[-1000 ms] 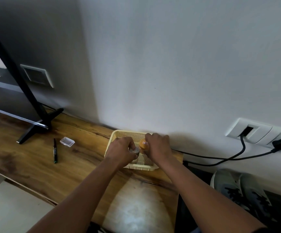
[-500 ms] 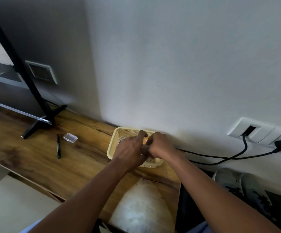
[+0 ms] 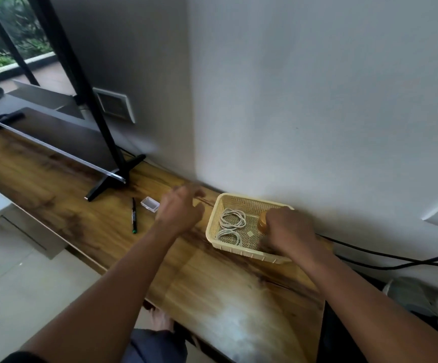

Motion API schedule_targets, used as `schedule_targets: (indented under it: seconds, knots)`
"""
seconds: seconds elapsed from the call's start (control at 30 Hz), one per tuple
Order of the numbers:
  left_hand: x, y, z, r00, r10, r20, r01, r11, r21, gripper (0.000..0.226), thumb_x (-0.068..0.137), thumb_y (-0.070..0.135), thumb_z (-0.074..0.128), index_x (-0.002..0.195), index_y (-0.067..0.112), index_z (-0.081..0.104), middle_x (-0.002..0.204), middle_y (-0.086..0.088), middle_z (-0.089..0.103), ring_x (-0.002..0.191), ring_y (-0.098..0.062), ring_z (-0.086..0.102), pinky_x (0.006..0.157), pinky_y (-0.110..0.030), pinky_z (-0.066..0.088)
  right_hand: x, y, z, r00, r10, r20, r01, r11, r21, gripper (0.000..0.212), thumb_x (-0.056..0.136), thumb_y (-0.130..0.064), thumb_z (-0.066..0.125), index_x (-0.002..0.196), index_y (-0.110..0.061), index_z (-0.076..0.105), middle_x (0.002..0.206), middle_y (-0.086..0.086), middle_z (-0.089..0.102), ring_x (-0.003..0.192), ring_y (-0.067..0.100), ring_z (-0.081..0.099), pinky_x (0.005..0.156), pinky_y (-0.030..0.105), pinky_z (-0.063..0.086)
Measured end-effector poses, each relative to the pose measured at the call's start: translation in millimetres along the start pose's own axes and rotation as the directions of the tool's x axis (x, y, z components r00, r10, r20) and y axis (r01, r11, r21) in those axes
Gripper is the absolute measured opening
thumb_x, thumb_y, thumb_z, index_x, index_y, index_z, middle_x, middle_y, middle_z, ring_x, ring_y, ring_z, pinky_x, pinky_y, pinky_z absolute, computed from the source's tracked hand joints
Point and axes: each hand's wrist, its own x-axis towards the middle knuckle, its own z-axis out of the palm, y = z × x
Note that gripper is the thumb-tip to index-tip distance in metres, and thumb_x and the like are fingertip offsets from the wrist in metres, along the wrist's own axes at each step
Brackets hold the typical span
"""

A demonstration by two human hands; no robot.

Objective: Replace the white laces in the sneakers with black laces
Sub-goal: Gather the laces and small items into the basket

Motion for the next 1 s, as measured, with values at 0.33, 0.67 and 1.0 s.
schedule_targets:
  seconds: [0.33,0.67,1.0]
  knots:
    - [4,-101,-29,0.844,-0.509,-0.167,0.534,0.823,0.194,0.017,0.082,0.020,0.070,0.097,0.016,0.075,0.096,-0.011,0.063,0.087,-0.031,0.059,0.071,-0.036,0.043,41,-132,-8,0.900,-0.330,-0.286,0.426,0.809,0.405,0.013,0.091,-0.026,0.071,0.100,-0.017,0.074,0.092,0.003,0.075,0.086,0.025,0.070,0.077,0.037,0.058]
    - [-4,-143,-24,0.723,-0.679,-0.127,0.685,0.728,0.003,0.017,0.080,0.025,0.080,0.086,0.011,0.072,0.086,-0.006,0.068,0.077,-0.023,0.058,0.067,-0.033,0.046,108,-236,35,0.907,-0.359,-0.221,0.420,0.821,0.388,0.012,0.091,-0.007,0.069,0.102,-0.009,0.069,0.103,0.011,0.071,0.094,0.028,0.066,0.063,0.030,0.037]
    - [-6,-144,-19,0.664,-0.740,-0.105,0.739,0.671,-0.061,0.017,0.083,0.021,0.078,0.086,0.008,0.067,0.086,-0.010,0.065,0.072,-0.023,0.059,0.059,-0.033,0.047,129,-257,54,0.932,-0.295,-0.211,0.353,0.872,0.339,0.023,0.094,-0.019,0.075,0.114,-0.010,0.068,0.114,0.012,0.071,0.106,0.030,0.068,0.071,0.029,0.041]
